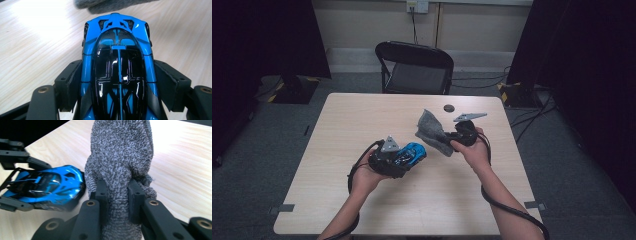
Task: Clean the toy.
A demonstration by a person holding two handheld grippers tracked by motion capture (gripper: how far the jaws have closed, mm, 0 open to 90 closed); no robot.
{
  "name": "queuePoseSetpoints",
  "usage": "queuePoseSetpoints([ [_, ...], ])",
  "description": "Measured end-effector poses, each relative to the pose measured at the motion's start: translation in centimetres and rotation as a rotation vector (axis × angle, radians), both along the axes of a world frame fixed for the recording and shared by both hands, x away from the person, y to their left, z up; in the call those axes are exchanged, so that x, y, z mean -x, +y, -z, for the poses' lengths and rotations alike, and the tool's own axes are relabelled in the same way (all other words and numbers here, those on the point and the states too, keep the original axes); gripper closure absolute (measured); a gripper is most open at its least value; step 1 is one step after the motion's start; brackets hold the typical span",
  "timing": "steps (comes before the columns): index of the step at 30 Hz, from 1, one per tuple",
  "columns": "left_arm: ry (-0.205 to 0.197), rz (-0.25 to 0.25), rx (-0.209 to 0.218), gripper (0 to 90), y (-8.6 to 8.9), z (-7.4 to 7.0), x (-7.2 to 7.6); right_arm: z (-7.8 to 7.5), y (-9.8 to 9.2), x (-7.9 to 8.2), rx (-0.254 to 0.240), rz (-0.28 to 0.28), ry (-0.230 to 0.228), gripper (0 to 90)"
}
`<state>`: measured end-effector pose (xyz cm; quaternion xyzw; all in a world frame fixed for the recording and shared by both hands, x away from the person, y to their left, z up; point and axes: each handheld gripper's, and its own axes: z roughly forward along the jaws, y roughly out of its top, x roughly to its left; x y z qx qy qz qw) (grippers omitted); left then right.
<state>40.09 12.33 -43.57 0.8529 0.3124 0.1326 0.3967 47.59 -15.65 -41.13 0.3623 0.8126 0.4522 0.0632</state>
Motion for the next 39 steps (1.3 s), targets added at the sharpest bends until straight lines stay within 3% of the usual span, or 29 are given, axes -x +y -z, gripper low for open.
queuePoseSetpoints([
  [4,0.003,0.026,0.003,28.0,-0.4,0.1,0.1,0.1,1.1,0.2,0.003,-0.037,-0.005,74.9],
  [12,-0.015,0.012,-0.011,28.0,0.1,0.0,0.0,0.5,2.3,0.8,0.016,-0.124,0.018,74.9],
  [30,-0.016,-0.076,-0.019,28.0,2.1,0.4,-0.8,1.7,2.4,2.3,-0.04,-0.182,0.059,74.8],
  [39,-0.007,-0.147,0.015,28.0,4.1,0.4,-1.3,2.0,2.3,3.1,-0.027,-0.215,0.053,74.5],
])
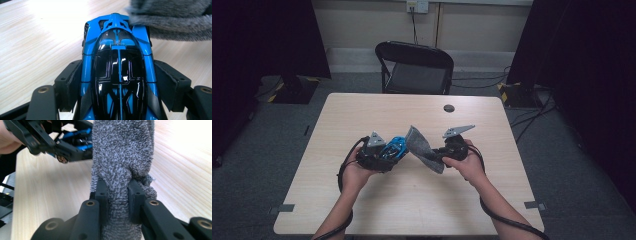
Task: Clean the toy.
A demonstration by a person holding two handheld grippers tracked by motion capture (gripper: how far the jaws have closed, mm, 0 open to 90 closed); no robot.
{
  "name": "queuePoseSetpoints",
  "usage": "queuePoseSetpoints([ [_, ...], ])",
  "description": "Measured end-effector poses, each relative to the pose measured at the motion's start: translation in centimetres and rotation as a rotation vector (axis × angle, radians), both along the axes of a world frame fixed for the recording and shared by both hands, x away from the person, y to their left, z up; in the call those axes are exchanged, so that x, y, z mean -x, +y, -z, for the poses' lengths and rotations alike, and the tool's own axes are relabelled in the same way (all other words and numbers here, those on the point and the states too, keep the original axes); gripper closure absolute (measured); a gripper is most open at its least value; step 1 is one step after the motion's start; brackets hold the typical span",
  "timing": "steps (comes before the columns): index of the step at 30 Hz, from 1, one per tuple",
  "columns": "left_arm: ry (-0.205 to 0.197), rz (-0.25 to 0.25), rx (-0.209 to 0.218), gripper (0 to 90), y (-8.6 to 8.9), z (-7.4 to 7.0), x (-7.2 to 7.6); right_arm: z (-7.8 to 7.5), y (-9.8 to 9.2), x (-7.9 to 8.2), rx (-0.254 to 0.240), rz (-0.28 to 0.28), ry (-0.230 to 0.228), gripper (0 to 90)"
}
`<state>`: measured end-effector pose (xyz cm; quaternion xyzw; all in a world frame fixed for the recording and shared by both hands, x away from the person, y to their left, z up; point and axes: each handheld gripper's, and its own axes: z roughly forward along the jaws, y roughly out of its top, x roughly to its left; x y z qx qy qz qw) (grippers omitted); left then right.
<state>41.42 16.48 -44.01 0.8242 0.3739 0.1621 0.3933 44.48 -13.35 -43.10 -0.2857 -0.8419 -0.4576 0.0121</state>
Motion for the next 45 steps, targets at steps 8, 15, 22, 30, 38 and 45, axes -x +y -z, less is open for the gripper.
queuePoseSetpoints([
  [8,-0.014,-0.025,0.036,28.0,0.8,-0.7,0.0,1.5,-0.9,-0.3,0.033,0.039,0.017,74.3],
  [15,-0.011,-0.012,0.029,28.0,0.4,-0.7,0.1,3.0,-0.6,-0.3,0.103,0.063,-0.008,72.0],
  [22,-0.016,0.005,0.032,28.0,0.0,-0.8,0.1,4.3,-0.7,-0.3,0.158,0.074,-0.042,62.1],
  [30,-0.011,0.006,0.029,28.0,-0.1,-0.8,0.2,4.1,-1.2,0.1,0.171,0.089,-0.095,32.4],
  [38,-0.01,0.026,0.028,28.0,-1.0,-1.3,0.1,4.9,-2.7,0.7,0.266,0.058,-0.117,37.0],
  [45,-0.011,0.038,0.045,28.0,-2.3,-2.0,-0.2,5.3,-2.3,0.6,0.321,0.098,-0.119,73.2],
])
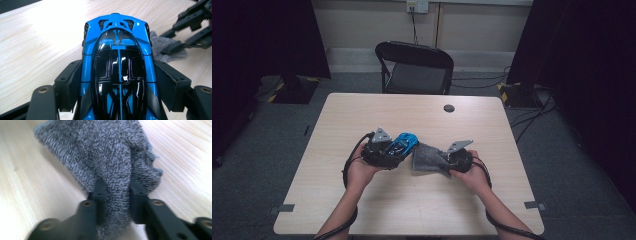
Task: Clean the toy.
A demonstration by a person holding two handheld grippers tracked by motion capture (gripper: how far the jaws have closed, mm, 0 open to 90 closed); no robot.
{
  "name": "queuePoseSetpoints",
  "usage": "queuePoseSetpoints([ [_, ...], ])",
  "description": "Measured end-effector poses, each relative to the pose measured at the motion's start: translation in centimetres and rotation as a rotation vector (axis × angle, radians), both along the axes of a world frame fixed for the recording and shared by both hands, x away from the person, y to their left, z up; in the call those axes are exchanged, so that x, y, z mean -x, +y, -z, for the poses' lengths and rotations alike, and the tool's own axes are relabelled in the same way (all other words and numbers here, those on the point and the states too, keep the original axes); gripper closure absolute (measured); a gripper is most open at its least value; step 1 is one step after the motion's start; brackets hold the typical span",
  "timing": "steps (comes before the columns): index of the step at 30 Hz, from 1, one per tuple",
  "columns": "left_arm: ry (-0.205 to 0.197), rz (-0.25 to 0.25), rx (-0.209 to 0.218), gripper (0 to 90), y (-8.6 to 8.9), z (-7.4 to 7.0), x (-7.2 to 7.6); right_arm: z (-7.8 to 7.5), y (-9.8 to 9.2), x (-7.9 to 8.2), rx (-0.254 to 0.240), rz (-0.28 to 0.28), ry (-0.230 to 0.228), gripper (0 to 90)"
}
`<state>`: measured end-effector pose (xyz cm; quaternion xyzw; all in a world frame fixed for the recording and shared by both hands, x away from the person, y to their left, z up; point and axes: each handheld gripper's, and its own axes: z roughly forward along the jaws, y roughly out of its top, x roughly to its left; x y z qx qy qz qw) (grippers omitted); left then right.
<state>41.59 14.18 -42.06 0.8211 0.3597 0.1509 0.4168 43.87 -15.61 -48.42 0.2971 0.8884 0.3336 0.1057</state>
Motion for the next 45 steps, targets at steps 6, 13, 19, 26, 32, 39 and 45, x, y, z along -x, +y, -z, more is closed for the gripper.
queuePoseSetpoints([
  [6,-0.01,0.031,-0.008,28.0,-1.9,-0.6,-0.2,-1.8,0.4,-0.4,-0.104,0.068,0.007,76.2],
  [13,0.0,0.021,-0.016,28.0,-3.0,-0.7,-1.0,-4.1,1.5,-0.1,-0.194,0.012,-0.012,76.3],
  [19,0.012,0.018,-0.033,28.0,-3.5,-0.5,-1.2,-3.8,1.9,0.3,-0.201,-0.015,-0.01,76.4],
  [26,0.018,0.01,-0.027,28.0,-4.0,-0.3,-1.8,-3.9,2.4,0.7,-0.205,-0.046,-0.008,76.5],
  [32,0.015,0.002,-0.03,28.0,-4.4,-0.4,-2.3,-3.9,3.3,1.3,-0.208,-0.09,-0.004,76.6],
  [39,0.017,-0.02,-0.03,28.0,-4.5,-0.1,-2.9,-3.8,4.6,2.3,-0.205,-0.162,0.004,76.6],
  [45,0.011,-0.039,-0.027,28.0,-4.5,-0.3,-3.5,-3.6,5.6,3.0,-0.206,-0.226,0.015,76.6],
])
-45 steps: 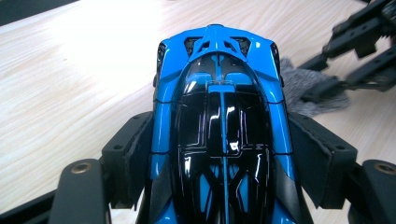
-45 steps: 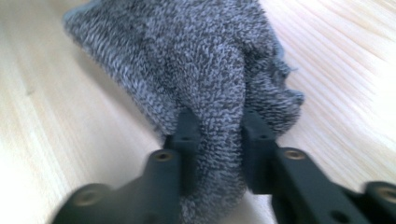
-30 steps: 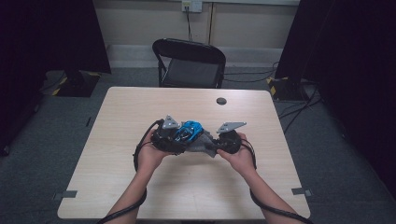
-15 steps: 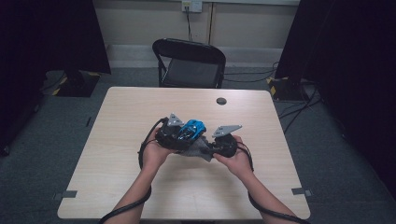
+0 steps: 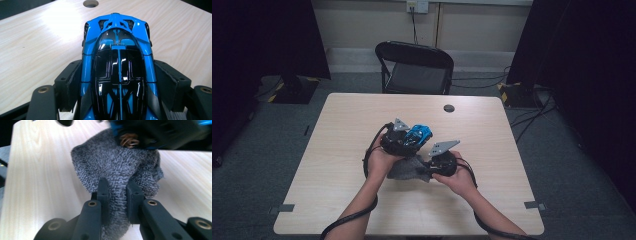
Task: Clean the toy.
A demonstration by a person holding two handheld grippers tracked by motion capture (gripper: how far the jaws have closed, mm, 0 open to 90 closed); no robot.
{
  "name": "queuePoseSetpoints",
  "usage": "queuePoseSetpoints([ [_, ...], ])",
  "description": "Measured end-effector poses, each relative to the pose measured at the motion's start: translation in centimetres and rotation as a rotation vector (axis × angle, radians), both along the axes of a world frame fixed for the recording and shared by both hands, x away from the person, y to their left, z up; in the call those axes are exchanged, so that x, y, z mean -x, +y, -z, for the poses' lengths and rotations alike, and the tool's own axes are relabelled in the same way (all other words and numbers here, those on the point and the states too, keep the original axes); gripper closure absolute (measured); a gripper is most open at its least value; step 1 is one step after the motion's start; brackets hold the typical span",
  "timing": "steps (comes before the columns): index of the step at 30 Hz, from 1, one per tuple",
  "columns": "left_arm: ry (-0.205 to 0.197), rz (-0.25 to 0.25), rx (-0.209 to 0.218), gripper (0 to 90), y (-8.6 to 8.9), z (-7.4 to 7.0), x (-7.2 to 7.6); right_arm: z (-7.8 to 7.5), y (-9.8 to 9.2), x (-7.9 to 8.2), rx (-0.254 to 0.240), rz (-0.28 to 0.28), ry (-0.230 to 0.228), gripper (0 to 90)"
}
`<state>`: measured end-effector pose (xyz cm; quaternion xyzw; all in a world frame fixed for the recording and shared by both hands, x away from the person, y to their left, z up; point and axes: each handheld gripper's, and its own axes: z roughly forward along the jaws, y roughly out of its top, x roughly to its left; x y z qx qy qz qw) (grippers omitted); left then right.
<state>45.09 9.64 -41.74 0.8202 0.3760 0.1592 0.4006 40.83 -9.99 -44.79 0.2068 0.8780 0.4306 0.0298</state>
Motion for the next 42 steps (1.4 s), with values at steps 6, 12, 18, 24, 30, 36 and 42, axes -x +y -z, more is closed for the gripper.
queuePoseSetpoints([
  [6,-0.028,-0.011,0.008,28.0,0.6,-1.5,-0.2,0.3,-0.3,-0.3,0.046,0.009,-0.003,76.6],
  [12,-0.041,0.004,0.011,28.0,1.3,-2.2,0.7,0.2,-2.6,-1.8,0.04,0.102,-0.001,76.5],
  [18,-0.03,0.022,0.004,28.0,1.8,-1.8,1.4,-0.3,-4.7,-3.1,0.042,0.181,-0.006,76.5],
  [24,-0.018,0.027,0.009,28.0,2.4,-1.3,2.1,-0.5,-6.3,-4.2,0.041,0.245,0.002,76.6],
  [30,-0.003,0.036,0.004,28.0,2.7,-0.9,2.6,-0.8,-7.2,-4.8,0.021,0.281,0.005,76.6],
  [36,0.007,0.054,-0.002,28.0,2.5,-0.3,3.2,-1.3,-7.5,-5.1,0.01,0.294,-0.006,76.6],
  [42,0.017,0.062,-0.002,28.0,1.9,0.2,3.1,-1.7,-7.1,-5.1,-0.005,0.282,-0.008,76.6],
])
